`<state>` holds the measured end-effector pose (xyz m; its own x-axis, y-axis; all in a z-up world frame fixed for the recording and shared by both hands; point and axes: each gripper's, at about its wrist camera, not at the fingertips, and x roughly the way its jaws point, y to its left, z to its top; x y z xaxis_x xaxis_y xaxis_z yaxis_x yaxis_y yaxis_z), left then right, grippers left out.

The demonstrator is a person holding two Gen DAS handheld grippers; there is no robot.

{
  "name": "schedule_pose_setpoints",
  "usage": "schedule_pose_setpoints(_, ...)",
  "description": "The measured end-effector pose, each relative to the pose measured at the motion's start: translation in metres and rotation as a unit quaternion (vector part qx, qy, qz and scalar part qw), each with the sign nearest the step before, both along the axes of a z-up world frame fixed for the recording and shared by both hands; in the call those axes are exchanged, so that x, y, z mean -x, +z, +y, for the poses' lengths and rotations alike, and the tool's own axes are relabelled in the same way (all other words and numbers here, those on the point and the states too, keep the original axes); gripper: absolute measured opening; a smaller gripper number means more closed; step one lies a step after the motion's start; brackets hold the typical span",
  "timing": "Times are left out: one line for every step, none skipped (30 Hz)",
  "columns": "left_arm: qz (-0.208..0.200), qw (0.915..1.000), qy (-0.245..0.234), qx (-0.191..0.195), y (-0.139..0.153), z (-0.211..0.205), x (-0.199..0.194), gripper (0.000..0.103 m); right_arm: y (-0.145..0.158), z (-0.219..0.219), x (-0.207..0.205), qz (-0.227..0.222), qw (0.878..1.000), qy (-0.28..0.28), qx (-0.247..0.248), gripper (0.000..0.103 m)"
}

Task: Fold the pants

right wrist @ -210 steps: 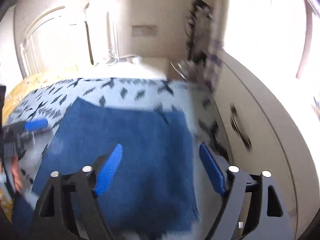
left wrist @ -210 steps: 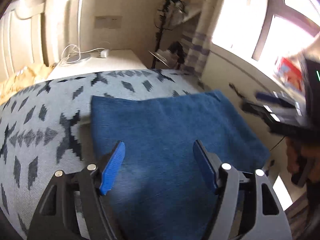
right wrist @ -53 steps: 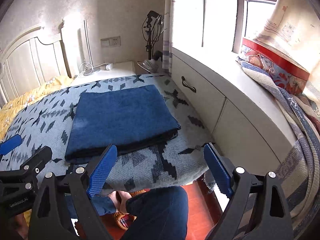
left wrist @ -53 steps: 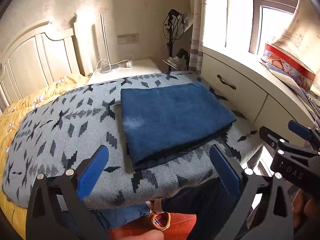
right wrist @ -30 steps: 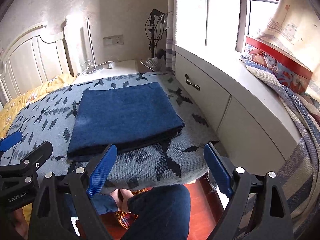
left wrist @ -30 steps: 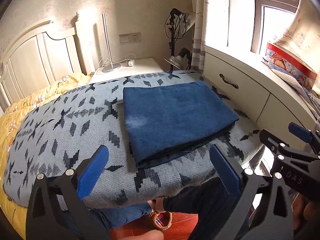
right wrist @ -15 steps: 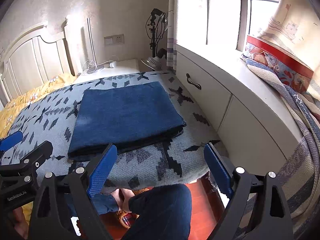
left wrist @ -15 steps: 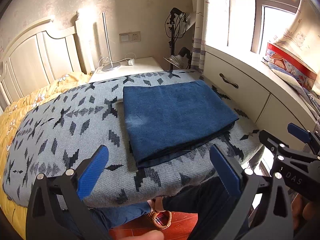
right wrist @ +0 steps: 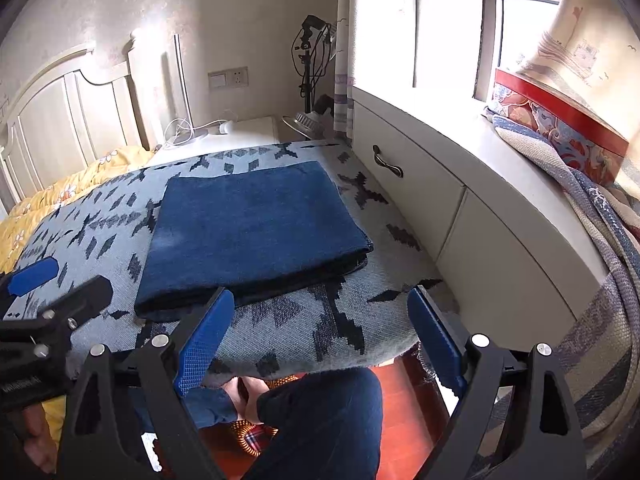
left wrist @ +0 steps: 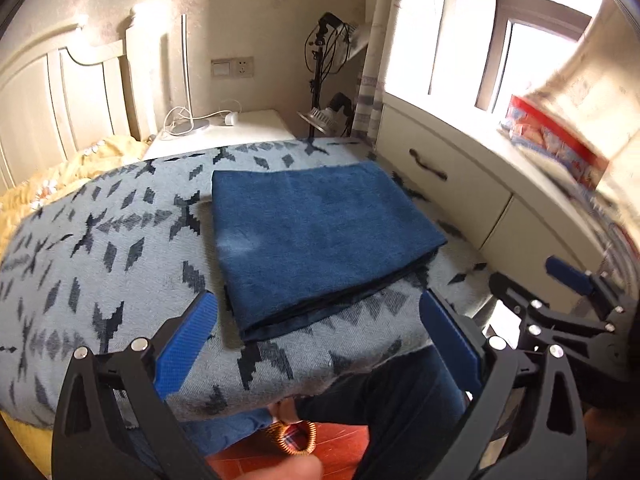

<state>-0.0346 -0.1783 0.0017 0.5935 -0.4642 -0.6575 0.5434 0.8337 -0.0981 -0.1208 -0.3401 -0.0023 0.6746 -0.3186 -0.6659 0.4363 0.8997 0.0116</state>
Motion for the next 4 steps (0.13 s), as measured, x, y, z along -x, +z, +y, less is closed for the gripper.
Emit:
schedule_pose_setpoints(-0.003, 0.9999, -0.004, 0.015, 0.005, 0.011, -0.004, 0.101, 0.001, 0.000, -0.001, -0.003, 1.000, -0.001, -0.001, 0.088)
schedule_pose_setpoints(-0.009, 0.9994, 0.007, 0.032, 0.009, 0.034, -0.011, 0.101, 0.000, -0.001, -0.005, -0.009, 1.000, -0.003, -0.004, 0.088)
schedule_pose_setpoints(-0.011, 0.9984, 0.032, 0.045, 0.011, 0.061, -0.020, 0.101, 0.000, -0.001, -0.008, -0.011, 1.000, -0.003, -0.007, 0.088)
schedule_pose_setpoints(-0.009, 0.9967, 0.060, 0.055, 0.010, 0.089, -0.028, 0.101, -0.002, 0.000, -0.013, -0.016, 1.000, -0.001, -0.011, 0.088)
